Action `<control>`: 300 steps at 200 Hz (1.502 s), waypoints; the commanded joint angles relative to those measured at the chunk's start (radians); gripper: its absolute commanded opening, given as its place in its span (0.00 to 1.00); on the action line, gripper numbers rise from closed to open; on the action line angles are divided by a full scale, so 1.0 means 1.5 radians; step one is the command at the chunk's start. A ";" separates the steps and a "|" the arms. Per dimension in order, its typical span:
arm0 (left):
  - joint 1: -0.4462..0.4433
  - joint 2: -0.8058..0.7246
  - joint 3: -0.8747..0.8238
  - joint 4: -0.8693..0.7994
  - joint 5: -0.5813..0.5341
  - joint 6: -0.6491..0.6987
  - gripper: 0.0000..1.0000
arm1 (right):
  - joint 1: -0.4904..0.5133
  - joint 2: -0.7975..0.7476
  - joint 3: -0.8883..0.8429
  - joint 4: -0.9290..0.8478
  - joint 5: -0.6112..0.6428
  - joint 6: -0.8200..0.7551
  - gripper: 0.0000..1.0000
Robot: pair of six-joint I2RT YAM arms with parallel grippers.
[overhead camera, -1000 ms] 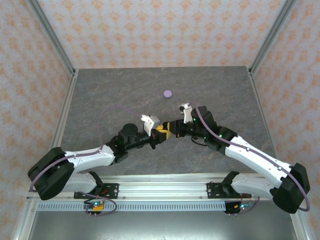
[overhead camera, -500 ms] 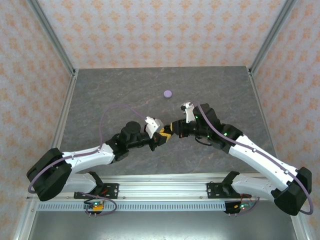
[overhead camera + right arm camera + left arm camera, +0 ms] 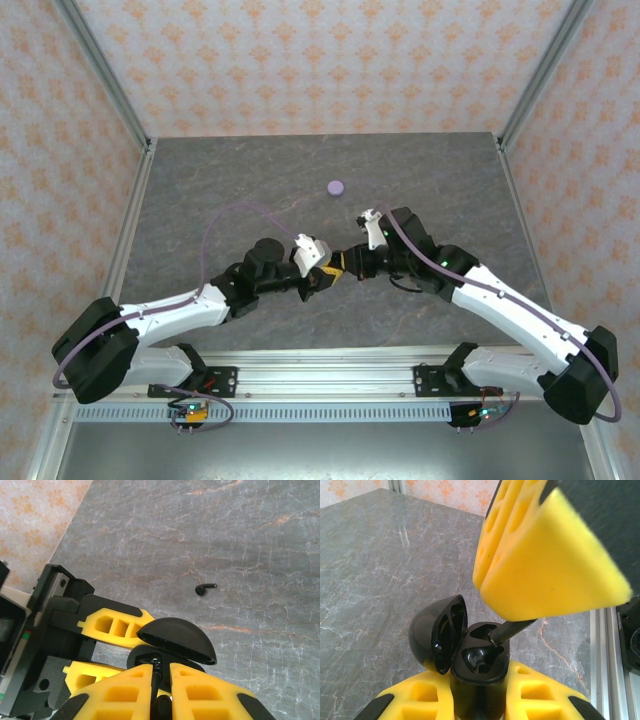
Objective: Insert the wireless bluetooth earbuds into the charging case
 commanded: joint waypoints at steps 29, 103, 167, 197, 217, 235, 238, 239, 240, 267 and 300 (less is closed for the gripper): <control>-0.004 -0.005 0.027 -0.022 0.019 0.036 0.16 | 0.005 0.013 0.028 -0.007 -0.012 -0.013 0.14; -0.004 -0.006 0.035 -0.046 0.000 0.062 0.16 | 0.005 0.016 0.032 -0.021 -0.008 -0.014 0.14; -0.005 -0.008 0.042 -0.067 -0.015 0.095 0.16 | 0.005 0.018 0.034 -0.031 -0.014 -0.015 0.14; -0.004 -0.008 0.044 -0.072 -0.020 0.102 0.15 | 0.005 0.018 0.033 -0.032 -0.019 -0.015 0.14; -0.004 -0.008 0.044 -0.071 -0.020 0.102 0.15 | 0.005 0.021 0.033 -0.032 -0.025 -0.014 0.14; -0.005 -0.009 0.045 -0.070 -0.018 0.104 0.15 | 0.005 0.023 0.032 -0.032 -0.027 -0.014 0.14; -0.005 -0.009 0.045 -0.070 -0.016 0.104 0.15 | 0.005 0.023 0.032 -0.032 -0.026 -0.014 0.14; -0.005 -0.009 0.045 -0.070 -0.016 0.105 0.15 | 0.005 0.024 0.032 -0.031 -0.026 -0.014 0.14; -0.005 -0.009 0.046 -0.070 -0.015 0.105 0.15 | 0.005 0.024 0.032 -0.031 -0.026 -0.014 0.14; -0.005 -0.009 0.047 -0.070 -0.009 0.108 0.15 | 0.005 0.032 0.032 -0.033 -0.031 -0.014 0.15; -0.004 -0.011 0.051 -0.078 -0.010 0.120 0.15 | 0.005 0.038 0.032 -0.035 -0.033 -0.014 0.15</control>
